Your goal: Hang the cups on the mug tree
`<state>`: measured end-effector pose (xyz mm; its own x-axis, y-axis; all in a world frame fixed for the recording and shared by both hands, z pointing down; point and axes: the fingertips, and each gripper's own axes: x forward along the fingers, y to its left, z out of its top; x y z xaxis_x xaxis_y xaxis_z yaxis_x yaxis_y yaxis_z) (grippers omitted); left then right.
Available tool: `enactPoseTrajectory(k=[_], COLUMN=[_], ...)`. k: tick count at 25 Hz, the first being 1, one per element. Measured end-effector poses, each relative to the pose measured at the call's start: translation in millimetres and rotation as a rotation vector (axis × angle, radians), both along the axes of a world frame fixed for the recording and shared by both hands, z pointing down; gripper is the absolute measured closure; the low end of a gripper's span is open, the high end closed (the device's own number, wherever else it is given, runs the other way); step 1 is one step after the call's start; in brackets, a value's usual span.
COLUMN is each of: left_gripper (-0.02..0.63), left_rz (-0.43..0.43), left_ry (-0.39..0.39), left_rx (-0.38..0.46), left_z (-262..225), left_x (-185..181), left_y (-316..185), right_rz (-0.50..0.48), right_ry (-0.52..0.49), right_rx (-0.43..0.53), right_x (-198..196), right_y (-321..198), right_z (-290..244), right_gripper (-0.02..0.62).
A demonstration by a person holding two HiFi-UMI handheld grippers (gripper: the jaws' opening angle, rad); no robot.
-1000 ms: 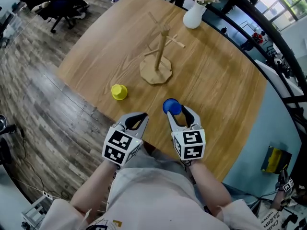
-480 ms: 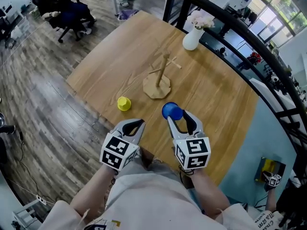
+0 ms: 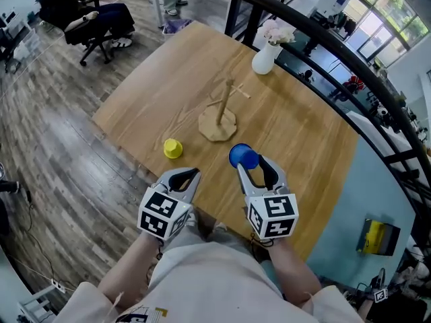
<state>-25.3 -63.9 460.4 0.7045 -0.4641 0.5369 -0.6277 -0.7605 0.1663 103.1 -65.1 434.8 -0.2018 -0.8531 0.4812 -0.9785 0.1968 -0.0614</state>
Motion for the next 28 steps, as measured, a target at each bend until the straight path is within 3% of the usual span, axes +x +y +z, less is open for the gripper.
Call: enactPoseTrajectory(k=[10, 28], left_gripper=[0.604, 0.604], left_rz=[0.006, -0.016], left_ry=[-0.009, -0.021], left_rx=[0.005, 0.045], left_z=[2.1, -2.8], left_x=[7.2, 7.9], left_y=[-7.9, -58.3], right_rz=[0.017, 0.107], right_ry=[-0.011, -0.086], right_rx=[0.015, 0.014], right_x=[8.2, 30.7], right_y=[-12.5, -92.3], right_z=[2.1, 11.7], right_gripper=[0.376, 0.376])
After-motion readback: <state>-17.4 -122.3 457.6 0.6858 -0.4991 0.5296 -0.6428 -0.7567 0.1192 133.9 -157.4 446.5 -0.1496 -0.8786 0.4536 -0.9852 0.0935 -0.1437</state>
